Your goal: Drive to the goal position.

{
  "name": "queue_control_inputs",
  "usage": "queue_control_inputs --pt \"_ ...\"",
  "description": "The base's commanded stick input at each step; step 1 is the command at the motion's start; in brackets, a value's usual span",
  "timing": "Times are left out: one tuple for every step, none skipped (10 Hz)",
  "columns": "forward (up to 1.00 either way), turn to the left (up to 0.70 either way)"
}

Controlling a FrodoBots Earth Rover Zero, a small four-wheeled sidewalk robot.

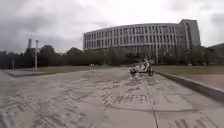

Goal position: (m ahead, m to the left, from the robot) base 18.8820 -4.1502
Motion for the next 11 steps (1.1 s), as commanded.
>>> queue_control_inputs --pt "0.70 0.00" --pt "0.70 0.00" --pt "0.70 0.00" --pt "0.70 0.00" --pt "0.70 0.00" --pt "0.70 0.00" --pt "0.70 0.00" --pt "0.70 0.00" --pt "0.70 0.00" --pt "0.70 0.00" --pt "0.70 0.00"
